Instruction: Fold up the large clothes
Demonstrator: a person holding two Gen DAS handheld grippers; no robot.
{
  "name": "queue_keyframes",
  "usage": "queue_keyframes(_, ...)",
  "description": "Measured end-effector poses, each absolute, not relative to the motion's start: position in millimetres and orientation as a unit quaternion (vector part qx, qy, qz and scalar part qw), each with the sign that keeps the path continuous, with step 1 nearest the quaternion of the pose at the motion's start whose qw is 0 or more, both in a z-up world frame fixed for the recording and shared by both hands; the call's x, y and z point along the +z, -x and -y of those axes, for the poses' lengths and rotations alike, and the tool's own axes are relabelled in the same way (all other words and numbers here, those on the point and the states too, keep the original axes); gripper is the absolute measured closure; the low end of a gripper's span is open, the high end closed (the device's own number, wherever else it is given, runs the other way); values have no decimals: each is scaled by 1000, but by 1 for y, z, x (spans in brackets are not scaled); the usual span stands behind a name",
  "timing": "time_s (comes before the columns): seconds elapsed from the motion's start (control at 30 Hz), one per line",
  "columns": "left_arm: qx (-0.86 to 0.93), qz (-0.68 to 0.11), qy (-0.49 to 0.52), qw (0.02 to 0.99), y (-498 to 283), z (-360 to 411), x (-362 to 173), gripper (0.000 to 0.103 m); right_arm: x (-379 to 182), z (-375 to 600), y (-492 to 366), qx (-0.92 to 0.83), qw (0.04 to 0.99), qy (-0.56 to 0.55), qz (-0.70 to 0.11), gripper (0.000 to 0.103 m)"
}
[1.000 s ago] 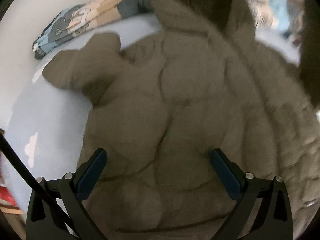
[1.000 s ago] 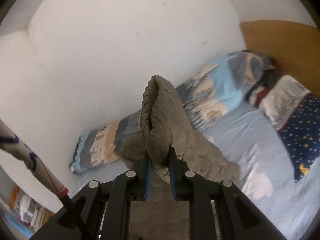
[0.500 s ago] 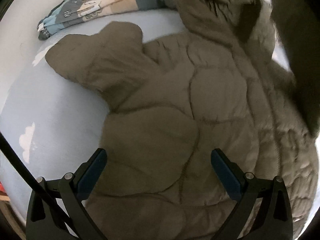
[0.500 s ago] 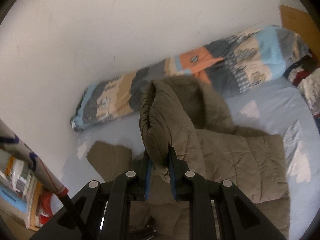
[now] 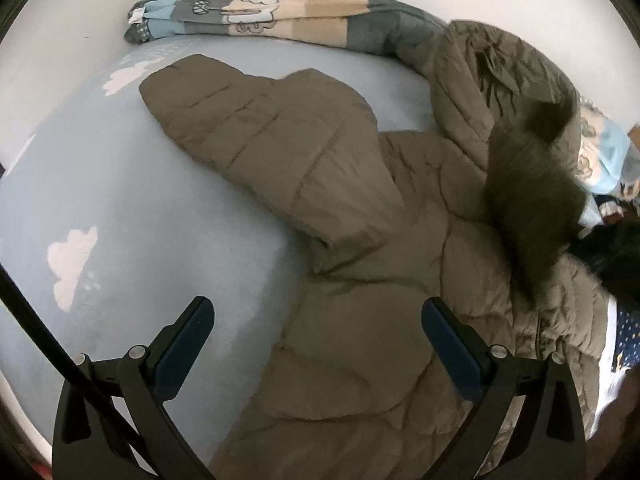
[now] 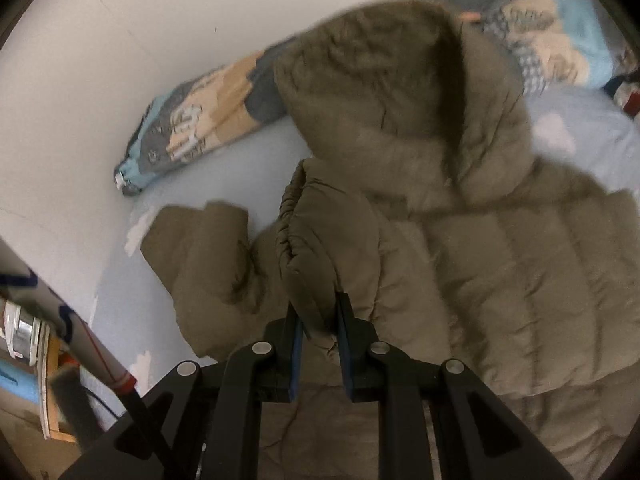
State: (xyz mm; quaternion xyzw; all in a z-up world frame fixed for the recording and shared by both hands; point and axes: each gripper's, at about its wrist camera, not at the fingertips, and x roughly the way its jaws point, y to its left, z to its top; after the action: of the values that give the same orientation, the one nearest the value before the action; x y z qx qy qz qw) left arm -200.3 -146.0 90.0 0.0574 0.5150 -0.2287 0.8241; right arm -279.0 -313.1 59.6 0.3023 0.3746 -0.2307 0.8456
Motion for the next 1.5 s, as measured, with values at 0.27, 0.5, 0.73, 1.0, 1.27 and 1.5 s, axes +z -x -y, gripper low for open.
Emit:
queue_keyframes(0.27,-238,-512,-54,824,199,152,93,0,20,306,262,-224,833,-323,-388,72)
queue_keyframes(0.5,-261,-496,-67,825,202,168,97,0,31,313,286,-153,837,-387,-356,40)
queue_keyframes(0.73,-300,-467,-93,827,219,202,95,0,70,339,404,-343,834,-287,-324,47)
queue_keyframes(1.0,-306,-450,-135,828,223,238,78,0,32,414,509,-440,783,-309,-313,65)
queue_keyframes(1.27,-281,-481,-175,812,213,251,46,0,-11,444,491,-436,745,-338,-375,65)
queue_keyframes(1.5,-271,-484,-194,809,215,250,39,0,-14,445,488,-439,736,-343,-385,65)
